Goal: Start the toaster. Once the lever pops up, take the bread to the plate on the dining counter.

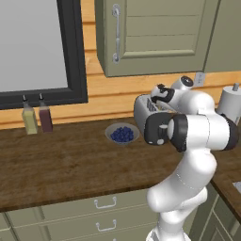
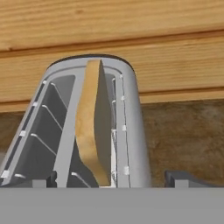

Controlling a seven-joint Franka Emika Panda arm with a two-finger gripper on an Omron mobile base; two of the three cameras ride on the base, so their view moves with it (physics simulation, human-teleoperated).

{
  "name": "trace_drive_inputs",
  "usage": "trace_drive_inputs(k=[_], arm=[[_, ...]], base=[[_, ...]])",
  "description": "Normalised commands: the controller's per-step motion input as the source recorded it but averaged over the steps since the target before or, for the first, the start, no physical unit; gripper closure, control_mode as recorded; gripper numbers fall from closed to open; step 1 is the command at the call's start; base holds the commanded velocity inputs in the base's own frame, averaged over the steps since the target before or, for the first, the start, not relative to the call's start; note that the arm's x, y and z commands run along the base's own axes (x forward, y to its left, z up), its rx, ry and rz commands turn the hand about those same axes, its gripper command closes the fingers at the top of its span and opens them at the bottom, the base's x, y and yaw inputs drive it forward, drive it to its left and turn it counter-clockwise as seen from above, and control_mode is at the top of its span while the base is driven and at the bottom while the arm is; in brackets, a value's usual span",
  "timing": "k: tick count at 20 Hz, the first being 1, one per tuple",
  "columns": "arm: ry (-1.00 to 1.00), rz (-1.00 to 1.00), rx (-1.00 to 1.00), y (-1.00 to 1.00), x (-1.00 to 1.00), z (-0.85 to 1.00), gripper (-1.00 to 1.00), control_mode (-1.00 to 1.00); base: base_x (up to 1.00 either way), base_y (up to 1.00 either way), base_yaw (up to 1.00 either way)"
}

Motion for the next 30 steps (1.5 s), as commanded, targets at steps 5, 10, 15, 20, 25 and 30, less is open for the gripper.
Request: trace_drive_inputs(k=[5,10,15,20,25,30], arm=[[-0.01,0.0,0.02,0.03,0.17,-0.33,-1.0,-1.0],[-0.05,0.0,0.03,0.13,0.1,-0.41,-1.0,-1.0],[-0.03,0.0,0.02,0.17,0.13,-0.45,-1.0,-1.0],[0.0,0.0,0.0,0.26,0.16,-0.55,-1.0,-1.0],[0.0,0.0,0.0,0.37,0.06,-0.61,1.0,-1.0],[0.0,0.0,0.0,0.17,-0.01,-0.31,1.0,-1.0]], base=[[0.0,0.0,0.0],[0.0,0.0,0.0],[0.0,0.0,0.0],[0.0,0.0,0.0],[0.0,0.0,0.0],[0.0,0.0,0.0]])
